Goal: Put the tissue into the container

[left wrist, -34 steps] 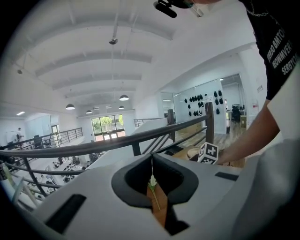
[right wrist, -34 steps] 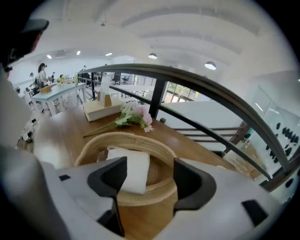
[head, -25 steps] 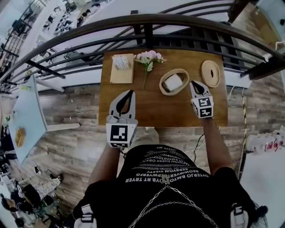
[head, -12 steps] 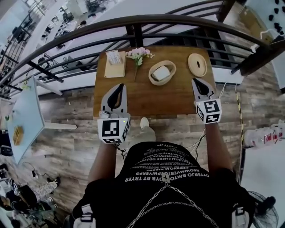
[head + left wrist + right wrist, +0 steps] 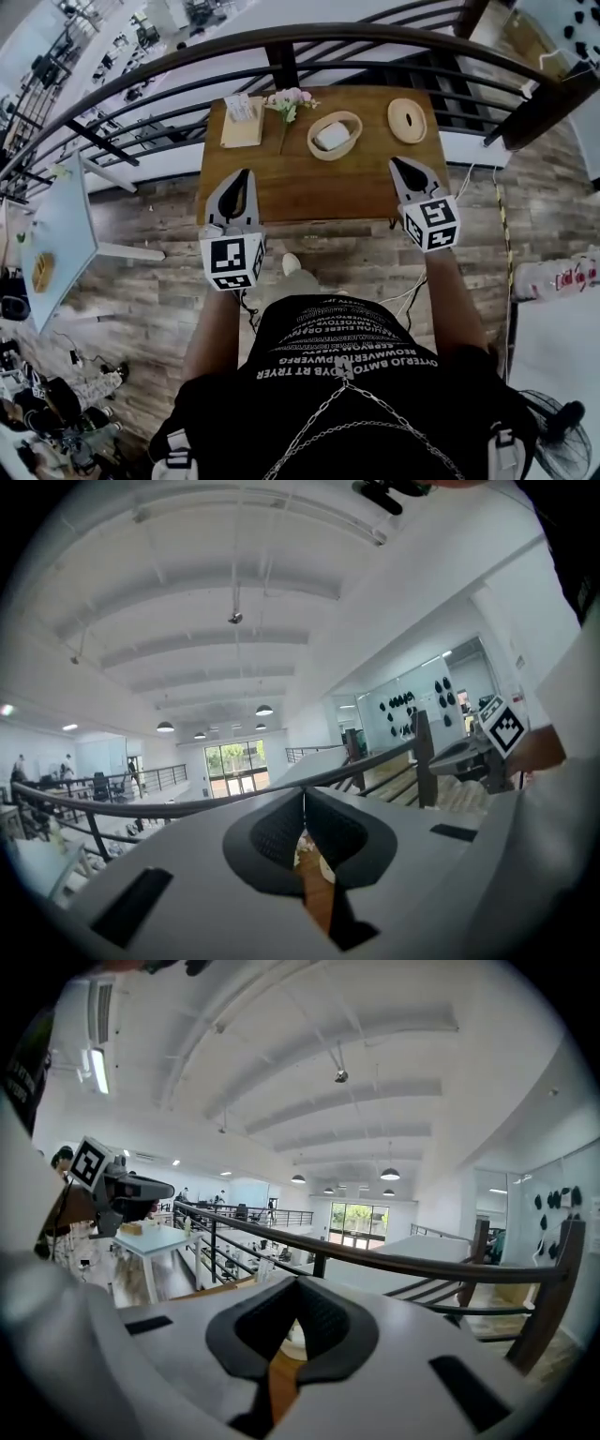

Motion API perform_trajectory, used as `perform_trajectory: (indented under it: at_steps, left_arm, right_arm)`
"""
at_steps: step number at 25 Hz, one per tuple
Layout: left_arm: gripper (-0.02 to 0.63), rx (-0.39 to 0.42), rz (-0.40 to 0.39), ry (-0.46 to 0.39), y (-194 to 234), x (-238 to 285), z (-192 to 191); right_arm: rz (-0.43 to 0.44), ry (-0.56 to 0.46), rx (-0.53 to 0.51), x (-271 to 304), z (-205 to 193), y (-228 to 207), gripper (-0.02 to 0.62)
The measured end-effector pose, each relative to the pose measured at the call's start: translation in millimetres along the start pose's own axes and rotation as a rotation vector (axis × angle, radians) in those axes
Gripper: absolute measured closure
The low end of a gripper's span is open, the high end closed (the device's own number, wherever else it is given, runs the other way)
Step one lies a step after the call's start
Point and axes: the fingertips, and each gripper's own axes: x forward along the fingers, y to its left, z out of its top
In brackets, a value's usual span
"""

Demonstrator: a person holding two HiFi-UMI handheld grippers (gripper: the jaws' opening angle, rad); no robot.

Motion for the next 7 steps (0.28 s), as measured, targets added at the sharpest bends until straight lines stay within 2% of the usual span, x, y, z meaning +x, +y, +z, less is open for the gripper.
perform_trajectory:
  at_steps: [2,7]
  left_arm:
    - [0.577,0.04,0.028,-0.009,6,-3,4]
    - [0.577,0.079,0.078,-0.03,20,-9,4]
  right_arm:
    - [0.027,-0.002,0.002,1,8,9,0.581]
    - [0.06,0.018,-0.017,-3,10,28,0.581]
